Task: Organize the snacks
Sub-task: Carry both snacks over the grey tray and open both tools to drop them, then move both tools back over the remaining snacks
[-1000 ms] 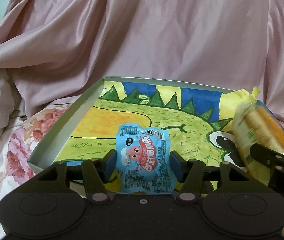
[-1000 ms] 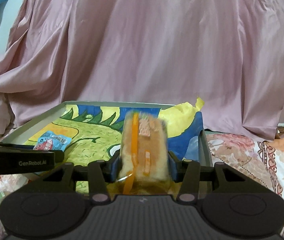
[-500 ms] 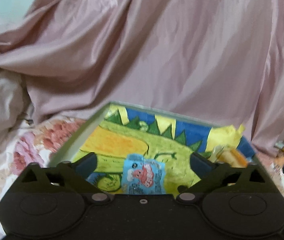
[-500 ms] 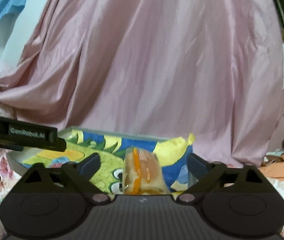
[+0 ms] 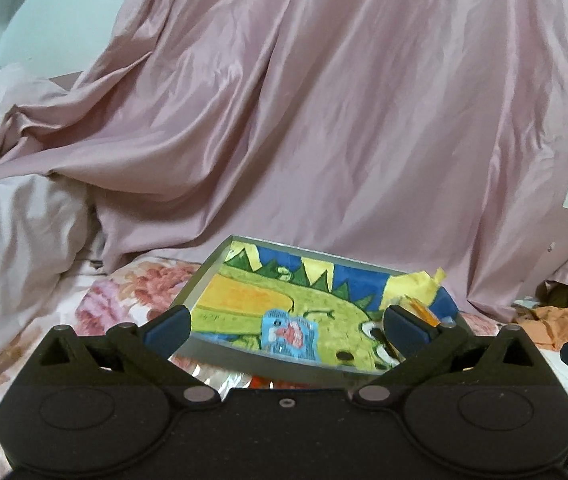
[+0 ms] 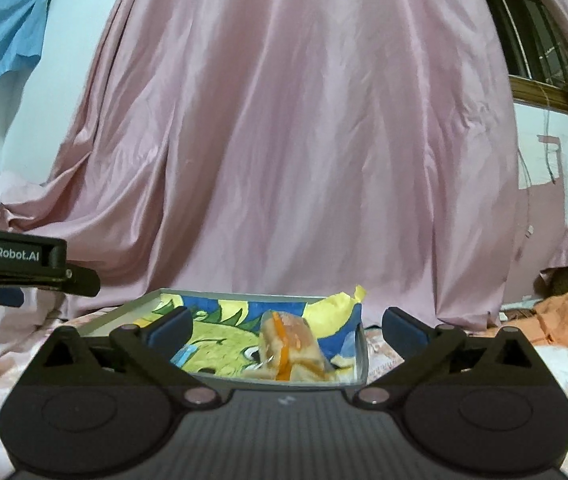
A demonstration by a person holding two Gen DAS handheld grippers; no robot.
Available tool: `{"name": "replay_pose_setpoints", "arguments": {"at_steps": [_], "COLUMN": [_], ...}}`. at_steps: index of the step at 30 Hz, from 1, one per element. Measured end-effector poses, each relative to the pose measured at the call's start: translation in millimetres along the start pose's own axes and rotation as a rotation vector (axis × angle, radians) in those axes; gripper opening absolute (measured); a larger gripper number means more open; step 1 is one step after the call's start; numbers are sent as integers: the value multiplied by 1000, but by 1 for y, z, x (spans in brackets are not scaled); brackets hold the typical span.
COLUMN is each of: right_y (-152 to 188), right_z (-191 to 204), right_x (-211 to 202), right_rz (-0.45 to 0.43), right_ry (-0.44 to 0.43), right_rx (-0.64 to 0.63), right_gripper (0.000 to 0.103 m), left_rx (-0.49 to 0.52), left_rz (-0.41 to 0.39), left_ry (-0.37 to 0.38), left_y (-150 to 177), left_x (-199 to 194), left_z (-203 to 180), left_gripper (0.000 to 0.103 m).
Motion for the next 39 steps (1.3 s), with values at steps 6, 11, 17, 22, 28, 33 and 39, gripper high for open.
{"name": "replay_pose_setpoints", "arguments": {"at_steps": [6, 11, 17, 22, 28, 33, 39], "right_y": [9, 19, 35, 56, 79, 90, 95], "right_z": [8, 20, 29, 35, 24, 18, 20], "right_x": [-49, -74, -85, -72, -56, -46, -36], "right_rz": [19, 62, 188, 381, 536, 615, 676], "right_ry": [-17, -15, 4, 35, 61, 74, 44], "right_rx": [55, 75, 114, 81, 157, 204, 207], "right_gripper": [103, 103, 103, 103, 103, 103, 103], "left_rx": [-24, -25, -33, -20, -24, -23, -48], "left_rz": [44, 81, 135, 240, 359, 395, 429], "left_ry": [3, -12, -25, -34, -43, -48, -21], "left_y": [24, 49, 74, 99, 127, 138, 139], "left_x": [-39, -65, -82, -80, -72, -67, -54], "left_z": [19, 40, 58, 65, 74, 77, 75], "left_gripper": [102, 102, 102, 102, 102, 102, 102]}}
Point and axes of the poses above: each gripper's, at about its wrist camera, not at the fingertips, and x roughly the way its jaws point, z to its left, y to its underside, the point moved 5 cm from there along x, roughly the way its jaws point, and after that the axes turned 2 degrees about -y, right-handed, at the moved point
